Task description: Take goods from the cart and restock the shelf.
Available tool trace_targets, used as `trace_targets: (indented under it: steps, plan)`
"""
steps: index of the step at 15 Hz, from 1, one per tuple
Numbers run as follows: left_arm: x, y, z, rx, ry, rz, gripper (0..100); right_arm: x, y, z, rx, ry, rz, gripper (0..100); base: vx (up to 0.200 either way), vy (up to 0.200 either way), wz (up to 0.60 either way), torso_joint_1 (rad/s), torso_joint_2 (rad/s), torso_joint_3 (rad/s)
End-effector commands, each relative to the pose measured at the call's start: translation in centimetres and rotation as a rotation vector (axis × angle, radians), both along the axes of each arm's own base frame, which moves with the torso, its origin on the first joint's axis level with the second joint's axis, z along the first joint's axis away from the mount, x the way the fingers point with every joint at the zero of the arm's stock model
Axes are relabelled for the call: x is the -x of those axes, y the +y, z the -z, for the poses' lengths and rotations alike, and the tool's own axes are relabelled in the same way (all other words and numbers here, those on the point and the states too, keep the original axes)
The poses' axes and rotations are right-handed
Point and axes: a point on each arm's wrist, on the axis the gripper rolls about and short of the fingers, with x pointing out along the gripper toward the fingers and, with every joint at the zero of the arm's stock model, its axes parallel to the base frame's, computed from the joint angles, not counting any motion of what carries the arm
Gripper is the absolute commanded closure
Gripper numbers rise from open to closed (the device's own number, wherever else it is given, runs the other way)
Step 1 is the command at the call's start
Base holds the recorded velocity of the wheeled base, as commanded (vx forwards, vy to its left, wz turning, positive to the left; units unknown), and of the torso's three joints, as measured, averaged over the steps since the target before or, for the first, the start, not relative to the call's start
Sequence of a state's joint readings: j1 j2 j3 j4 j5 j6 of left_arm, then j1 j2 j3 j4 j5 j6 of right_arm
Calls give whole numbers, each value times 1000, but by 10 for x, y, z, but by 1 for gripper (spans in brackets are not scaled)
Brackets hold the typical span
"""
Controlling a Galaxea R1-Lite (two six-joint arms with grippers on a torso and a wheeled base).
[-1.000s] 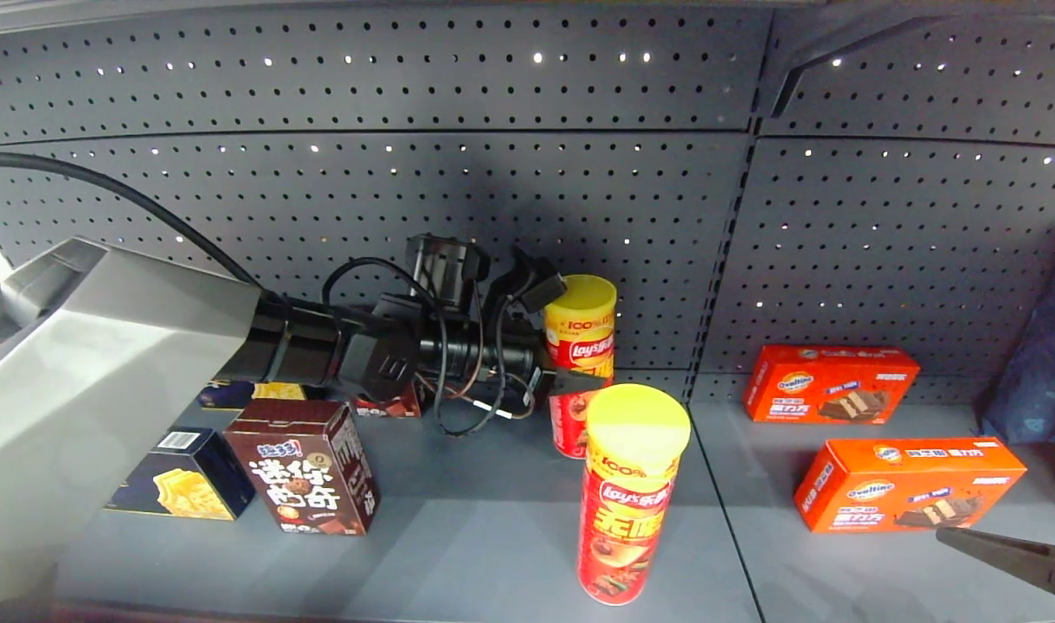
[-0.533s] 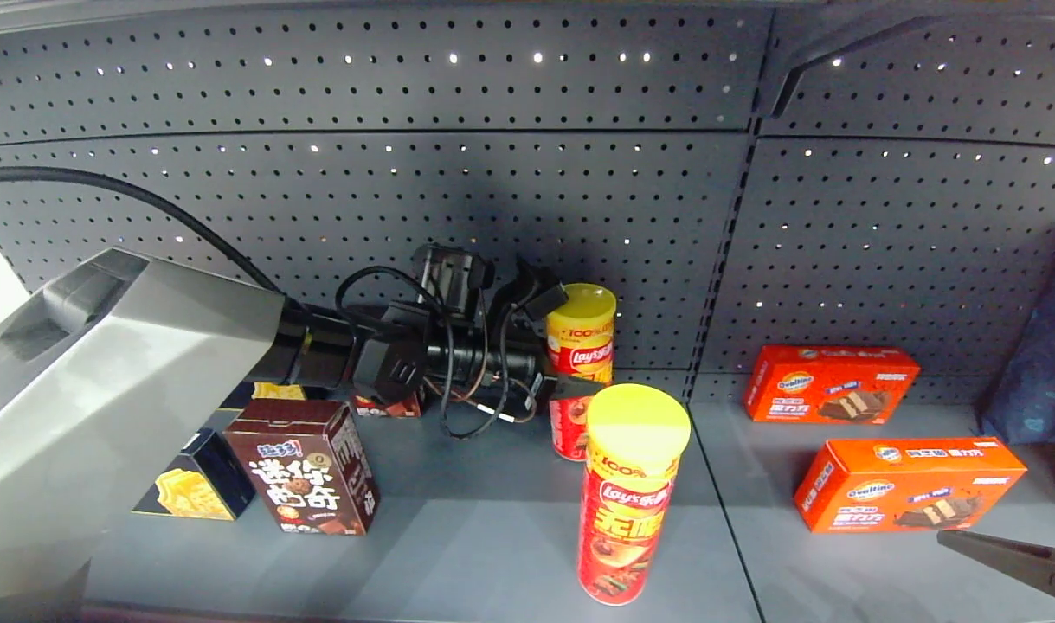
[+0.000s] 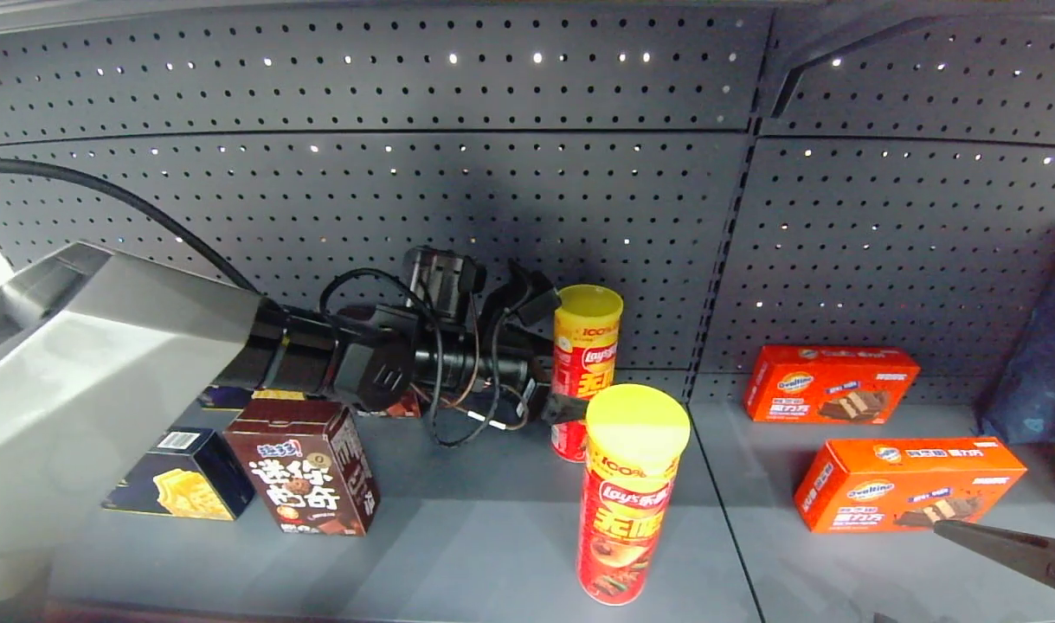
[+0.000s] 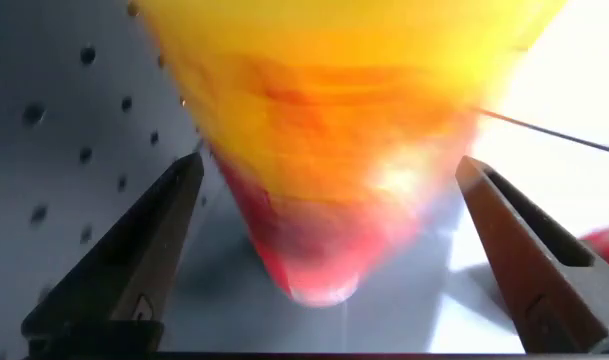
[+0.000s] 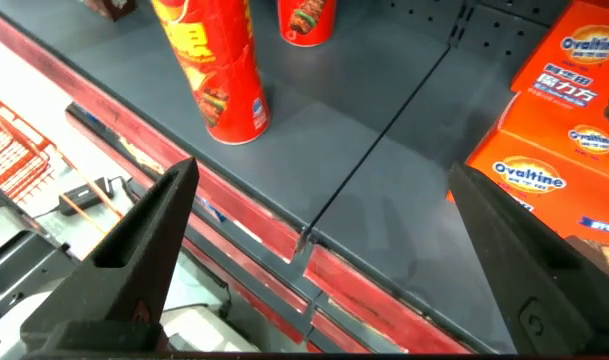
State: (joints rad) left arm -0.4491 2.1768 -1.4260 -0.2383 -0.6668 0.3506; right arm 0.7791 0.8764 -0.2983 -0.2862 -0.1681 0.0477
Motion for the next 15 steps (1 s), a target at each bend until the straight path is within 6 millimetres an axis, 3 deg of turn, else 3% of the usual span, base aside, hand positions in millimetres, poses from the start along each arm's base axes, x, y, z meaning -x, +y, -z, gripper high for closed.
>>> trace_targets:
  steps: [1, 4, 8, 13, 15]
  plan:
    - [27, 30, -28, 4, -24, -46, 0, -5, 4, -3, 11, 9, 9, 0, 0, 0, 0, 0, 0, 0]
    - [64, 62, -52, 1, -47, -110, 0, -23, 22, 7, 94, 89, 3, 0, 0, 0, 0, 0, 0, 0]
    - [98, 78, -78, 5, -105, -170, 0, -35, 41, 22, 134, 204, -12, 0, 0, 0, 0, 0, 0, 0]
    - [151, 101, -91, -6, -126, -285, 0, -70, 72, 29, 174, 248, 145, 0, 0, 0, 0, 0, 0, 0]
    - [160, 105, -91, -20, -134, -328, 0, -85, 86, 40, 226, 285, 163, 0, 0, 0, 0, 0, 0, 0]
